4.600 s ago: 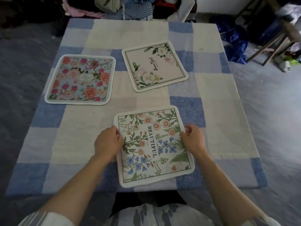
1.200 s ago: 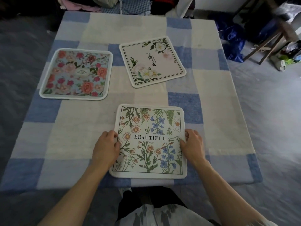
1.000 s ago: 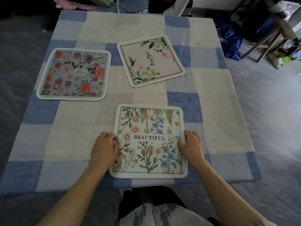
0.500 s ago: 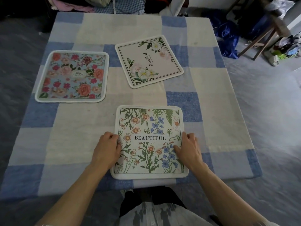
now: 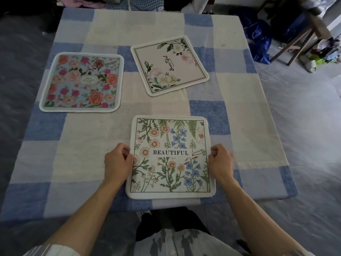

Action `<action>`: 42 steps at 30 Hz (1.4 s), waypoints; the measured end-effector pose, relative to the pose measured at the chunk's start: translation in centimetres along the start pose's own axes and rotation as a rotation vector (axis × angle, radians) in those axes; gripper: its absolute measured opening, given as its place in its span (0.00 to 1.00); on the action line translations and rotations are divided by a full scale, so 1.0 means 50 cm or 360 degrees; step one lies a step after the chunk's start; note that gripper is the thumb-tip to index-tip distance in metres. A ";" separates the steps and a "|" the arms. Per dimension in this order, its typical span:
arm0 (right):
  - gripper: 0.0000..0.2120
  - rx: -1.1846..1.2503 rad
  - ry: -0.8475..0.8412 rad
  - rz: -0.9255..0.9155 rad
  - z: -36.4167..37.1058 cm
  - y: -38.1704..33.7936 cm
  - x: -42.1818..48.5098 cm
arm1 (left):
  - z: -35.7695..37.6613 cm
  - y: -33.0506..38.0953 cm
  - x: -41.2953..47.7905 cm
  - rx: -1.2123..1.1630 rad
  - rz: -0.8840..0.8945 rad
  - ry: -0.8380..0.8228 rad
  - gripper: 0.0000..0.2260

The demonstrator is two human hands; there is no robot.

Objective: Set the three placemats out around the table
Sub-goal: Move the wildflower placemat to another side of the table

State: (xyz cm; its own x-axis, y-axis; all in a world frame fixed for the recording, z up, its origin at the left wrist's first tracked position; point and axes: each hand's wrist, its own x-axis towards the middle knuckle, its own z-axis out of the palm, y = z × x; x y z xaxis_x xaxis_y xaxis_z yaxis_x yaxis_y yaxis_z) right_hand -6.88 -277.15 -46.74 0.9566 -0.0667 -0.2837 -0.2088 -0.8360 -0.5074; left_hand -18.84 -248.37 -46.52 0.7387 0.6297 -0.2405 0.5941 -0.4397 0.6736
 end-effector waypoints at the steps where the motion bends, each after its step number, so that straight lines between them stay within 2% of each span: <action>1: 0.08 0.0003 0.0013 -0.0021 0.000 -0.006 0.002 | -0.004 0.002 0.000 -0.0019 0.0001 0.0016 0.08; 10: 0.09 0.0111 0.0005 -0.0115 0.002 -0.077 0.041 | -0.018 -0.040 -0.029 0.0049 -0.0088 0.0084 0.08; 23: 0.10 0.0189 0.0000 -0.0028 0.012 -0.030 0.003 | -0.022 -0.028 0.007 0.0127 -0.0004 0.0068 0.06; 31: 0.09 0.0096 -0.0057 -0.0067 0.007 -0.031 0.014 | -0.016 -0.045 0.000 0.0080 -0.0015 0.0072 0.07; 34: 0.07 -0.0008 -0.0154 -0.0050 0.004 -0.027 0.017 | -0.013 -0.047 0.004 0.0105 -0.0005 0.0074 0.07; 37: 0.15 -0.0238 -0.0299 -0.0120 0.000 -0.026 0.015 | -0.010 -0.047 0.007 0.0156 0.0048 0.0081 0.11; 39: 0.16 -0.0313 -0.0352 -0.0163 0.004 -0.028 0.003 | -0.011 -0.047 0.009 0.0213 0.0165 0.0033 0.14; 42: 0.17 -0.0365 -0.0390 -0.0189 0.016 -0.032 -0.016 | -0.005 -0.048 0.005 0.0432 0.0367 -0.0090 0.12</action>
State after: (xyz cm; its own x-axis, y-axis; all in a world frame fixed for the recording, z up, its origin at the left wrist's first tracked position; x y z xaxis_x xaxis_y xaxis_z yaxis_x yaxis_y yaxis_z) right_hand -7.45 -275.32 -46.35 0.8884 0.1477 -0.4346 -0.0213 -0.9326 -0.3603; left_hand -20.20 -246.99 -48.02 0.8752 0.4608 -0.1474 0.4670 -0.7249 0.5064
